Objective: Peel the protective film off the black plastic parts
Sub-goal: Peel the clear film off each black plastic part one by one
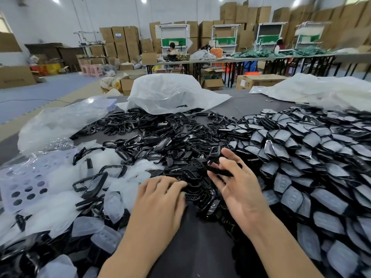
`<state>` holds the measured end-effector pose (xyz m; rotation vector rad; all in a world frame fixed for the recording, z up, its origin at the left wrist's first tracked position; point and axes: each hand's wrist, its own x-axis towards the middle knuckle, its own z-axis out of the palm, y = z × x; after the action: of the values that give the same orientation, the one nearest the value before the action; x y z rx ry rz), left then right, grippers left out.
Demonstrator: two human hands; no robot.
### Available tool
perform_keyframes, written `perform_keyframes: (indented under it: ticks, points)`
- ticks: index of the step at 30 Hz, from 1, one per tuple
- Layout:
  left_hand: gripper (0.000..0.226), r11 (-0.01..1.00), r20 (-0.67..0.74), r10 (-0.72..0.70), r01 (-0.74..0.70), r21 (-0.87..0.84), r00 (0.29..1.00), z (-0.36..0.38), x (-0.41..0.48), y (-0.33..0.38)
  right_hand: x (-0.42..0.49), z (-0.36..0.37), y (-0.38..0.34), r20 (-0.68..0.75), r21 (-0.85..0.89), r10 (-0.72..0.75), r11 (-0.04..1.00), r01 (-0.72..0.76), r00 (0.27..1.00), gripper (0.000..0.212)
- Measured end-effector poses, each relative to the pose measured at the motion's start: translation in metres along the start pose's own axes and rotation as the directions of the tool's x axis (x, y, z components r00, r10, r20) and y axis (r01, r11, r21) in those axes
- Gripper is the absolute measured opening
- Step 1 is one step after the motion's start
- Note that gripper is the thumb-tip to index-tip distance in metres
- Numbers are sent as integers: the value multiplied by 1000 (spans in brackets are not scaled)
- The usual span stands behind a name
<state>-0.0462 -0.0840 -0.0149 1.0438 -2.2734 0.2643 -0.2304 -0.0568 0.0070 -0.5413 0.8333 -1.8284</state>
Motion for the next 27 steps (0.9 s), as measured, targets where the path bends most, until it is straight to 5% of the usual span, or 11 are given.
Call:
perform_keyframes:
  ticks: [4, 9, 13, 16, 27]
  points:
    - [23, 998, 134, -6, 13, -55, 991, 5, -4, 3, -3, 2, 0, 61, 68, 37, 997, -41, 997, 17]
    - [11, 979, 121, -70, 91, -180, 990, 4, 1, 7, -1, 1, 5, -23, -60, 34, 998, -35, 999, 26]
    - [33, 719, 155, -337, 361, -594, 928, -2, 7, 12, 0, 0, 7, -1, -133, 16, 991, -16, 1000, 29]
    - [30, 575, 194, -430, 433, -694, 882, -9, 12, 14, 0, -1, 7, 17, -154, 28, 988, -25, 999, 29]
    - [27, 414, 237, -470, 450, -792, 850, -5, 14, 10, -6, 10, 16, 56, -190, 66, 980, -54, 996, 25]
